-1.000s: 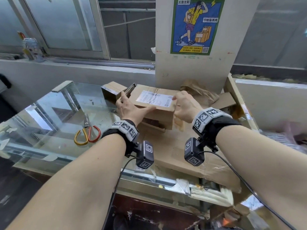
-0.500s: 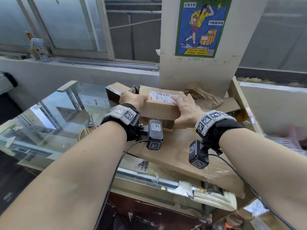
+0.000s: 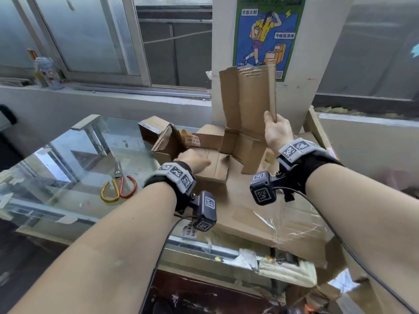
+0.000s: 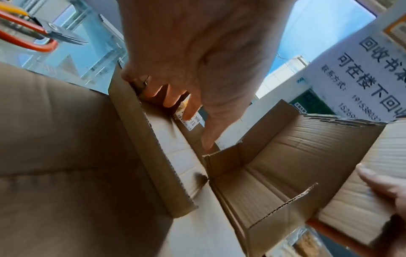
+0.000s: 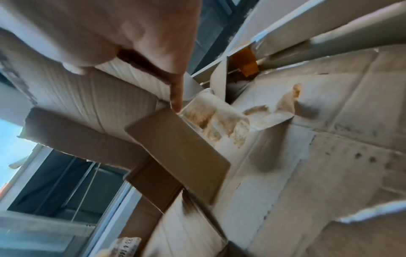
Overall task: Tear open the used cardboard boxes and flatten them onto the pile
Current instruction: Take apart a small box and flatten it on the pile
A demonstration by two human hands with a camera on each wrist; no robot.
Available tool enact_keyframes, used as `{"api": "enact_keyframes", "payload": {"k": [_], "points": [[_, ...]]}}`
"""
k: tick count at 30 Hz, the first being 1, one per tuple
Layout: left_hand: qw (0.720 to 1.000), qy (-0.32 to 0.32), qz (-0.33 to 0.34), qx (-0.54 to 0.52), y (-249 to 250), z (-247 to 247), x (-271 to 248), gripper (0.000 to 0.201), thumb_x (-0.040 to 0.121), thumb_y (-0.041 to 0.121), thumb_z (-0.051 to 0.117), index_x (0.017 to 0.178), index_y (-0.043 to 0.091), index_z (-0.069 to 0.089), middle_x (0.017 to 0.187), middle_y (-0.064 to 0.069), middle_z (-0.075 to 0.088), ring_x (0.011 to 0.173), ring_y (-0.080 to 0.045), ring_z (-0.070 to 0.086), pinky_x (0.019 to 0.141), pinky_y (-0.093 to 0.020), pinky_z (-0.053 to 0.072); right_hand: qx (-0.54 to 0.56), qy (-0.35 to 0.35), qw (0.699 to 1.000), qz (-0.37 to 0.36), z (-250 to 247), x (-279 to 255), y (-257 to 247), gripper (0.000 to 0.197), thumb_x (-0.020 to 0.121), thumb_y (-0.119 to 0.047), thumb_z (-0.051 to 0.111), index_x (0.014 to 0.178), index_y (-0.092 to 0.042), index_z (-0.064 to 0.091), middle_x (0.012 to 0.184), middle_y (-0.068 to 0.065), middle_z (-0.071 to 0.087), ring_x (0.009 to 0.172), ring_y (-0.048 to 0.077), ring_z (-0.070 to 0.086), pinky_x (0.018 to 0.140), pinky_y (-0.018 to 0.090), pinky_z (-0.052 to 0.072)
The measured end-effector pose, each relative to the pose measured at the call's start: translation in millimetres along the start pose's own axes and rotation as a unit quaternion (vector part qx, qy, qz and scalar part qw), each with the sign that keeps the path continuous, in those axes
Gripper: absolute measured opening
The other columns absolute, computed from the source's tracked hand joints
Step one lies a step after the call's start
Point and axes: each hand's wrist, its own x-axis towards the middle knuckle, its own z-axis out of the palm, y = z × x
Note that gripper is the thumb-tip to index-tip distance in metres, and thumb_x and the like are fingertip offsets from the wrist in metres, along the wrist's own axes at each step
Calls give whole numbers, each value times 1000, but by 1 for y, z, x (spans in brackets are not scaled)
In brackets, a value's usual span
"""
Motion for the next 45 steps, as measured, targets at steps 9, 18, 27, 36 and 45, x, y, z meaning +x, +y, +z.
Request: {"api": "enact_keyframes", "payload": {"k": [9, 18, 27, 36, 45], "points": [[959, -39, 0, 282, 0, 13, -8, 32, 92, 27, 53, 118, 8, 59, 124, -12, 58, 117, -31, 54, 97, -37, 43, 30, 19, 972, 233, -17, -1, 15, 41, 102, -16, 36, 138, 5, 35, 139, 22, 44, 129, 36, 43, 103, 38, 35], [936, -103, 100, 322, -4, 29, -7, 72, 79, 35, 73, 140, 20, 38, 143, -10, 37, 129, -36, 39, 100, -43, 39, -198, -137, 955, 172, -28, -25, 10, 27, 98, 1, 38, 118, 10, 55, 121, 18, 58, 105, 18, 62, 87, 21, 44], [908, 89, 166, 373, -8, 22, -5, 34, 95, 10, 38, 117, 15, 64, 116, -11, 64, 107, -31, 61, 84, -38, 50, -243, -135, 949, 146, -26, -19, 24, 17, 94, -14, 51, 97, 0, 60, 115, 13, 64, 101, 25, 59, 70, 26, 45], [878, 343, 310, 125, 38, -24, -15, 53, 92, -3, 35, 143, 11, 41, 144, -8, 47, 124, -27, 49, 96, -38, 45, -198, -104, 962, 157, -18, -28, 36, 26, 98, -10, 44, 115, 3, 59, 119, 15, 60, 116, 29, 55, 78, 18, 47], [846, 225, 420, 241, 100, 3, -48, 39, 101, 20, 35, 139, 25, 39, 108, -8, 68, 96, -31, 65, 77, -37, 48, 139, -59, 966, 212, 0, -20, 39, 37, 98, -17, 44, 131, -4, 51, 128, 14, 57, 114, 30, 57, 71, 25, 48]]}}
